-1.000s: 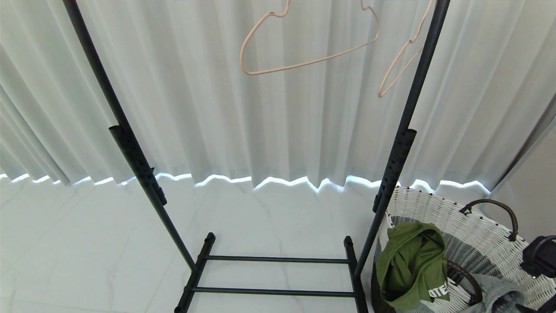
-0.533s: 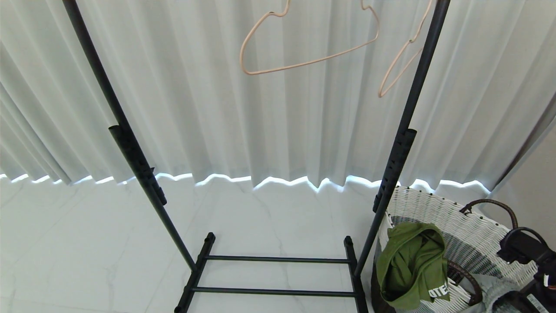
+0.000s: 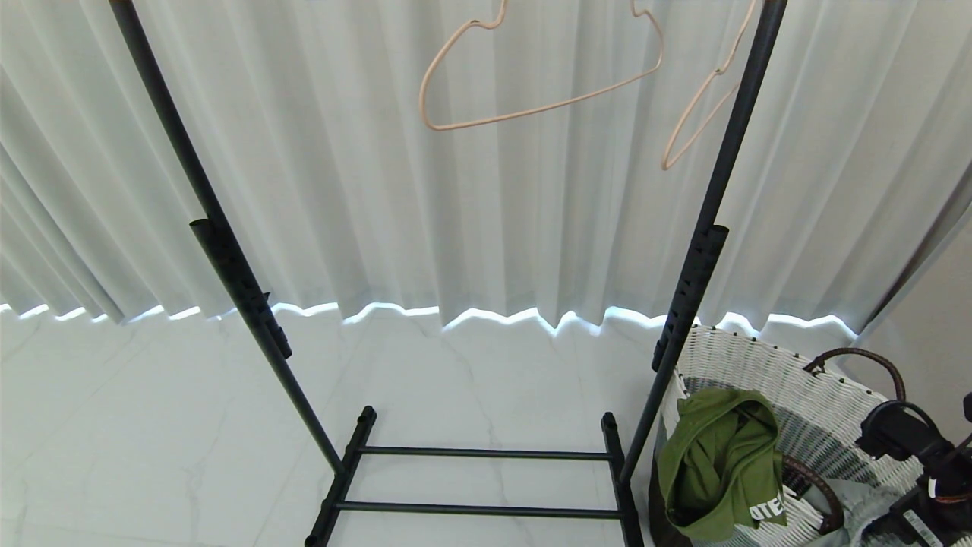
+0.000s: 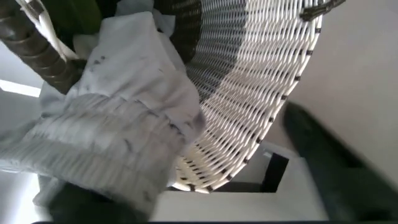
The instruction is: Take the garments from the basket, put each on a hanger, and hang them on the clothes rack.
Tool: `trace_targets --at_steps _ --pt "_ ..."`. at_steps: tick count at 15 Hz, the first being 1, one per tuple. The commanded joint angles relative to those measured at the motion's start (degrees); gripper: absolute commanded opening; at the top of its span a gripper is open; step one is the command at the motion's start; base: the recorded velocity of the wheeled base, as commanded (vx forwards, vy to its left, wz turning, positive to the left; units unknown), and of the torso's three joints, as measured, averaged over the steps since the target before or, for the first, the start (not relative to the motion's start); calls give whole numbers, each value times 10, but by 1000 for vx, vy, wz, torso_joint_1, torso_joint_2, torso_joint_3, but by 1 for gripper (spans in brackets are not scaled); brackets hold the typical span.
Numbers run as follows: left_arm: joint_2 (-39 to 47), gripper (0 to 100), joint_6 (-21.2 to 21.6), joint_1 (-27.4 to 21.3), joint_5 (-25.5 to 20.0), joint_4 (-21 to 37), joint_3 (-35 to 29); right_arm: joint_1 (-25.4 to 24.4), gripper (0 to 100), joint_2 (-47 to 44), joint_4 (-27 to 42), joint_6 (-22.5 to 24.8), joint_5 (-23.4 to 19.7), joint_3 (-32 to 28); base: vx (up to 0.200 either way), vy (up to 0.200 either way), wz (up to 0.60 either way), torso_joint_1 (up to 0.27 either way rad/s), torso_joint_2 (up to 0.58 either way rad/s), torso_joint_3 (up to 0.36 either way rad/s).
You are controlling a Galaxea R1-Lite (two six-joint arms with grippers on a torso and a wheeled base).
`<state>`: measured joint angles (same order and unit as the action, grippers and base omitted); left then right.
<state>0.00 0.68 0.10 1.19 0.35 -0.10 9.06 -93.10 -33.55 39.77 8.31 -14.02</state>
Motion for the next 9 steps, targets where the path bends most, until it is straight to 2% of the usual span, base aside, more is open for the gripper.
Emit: trace_targets --at_steps 1,5,9 --pt "0 100 0 0 0 0 0 0 0 -2 -13 0 0 20 0 0 0 0 0 0" --pt "0 100 0 0 0 0 0 4 0 8 -23 -3 1 31 0 0 0 0 0 0" --pt "0 100 0 0 0 0 0 7 0 64 -21 0 -1 30 0 0 0 0 0 0"
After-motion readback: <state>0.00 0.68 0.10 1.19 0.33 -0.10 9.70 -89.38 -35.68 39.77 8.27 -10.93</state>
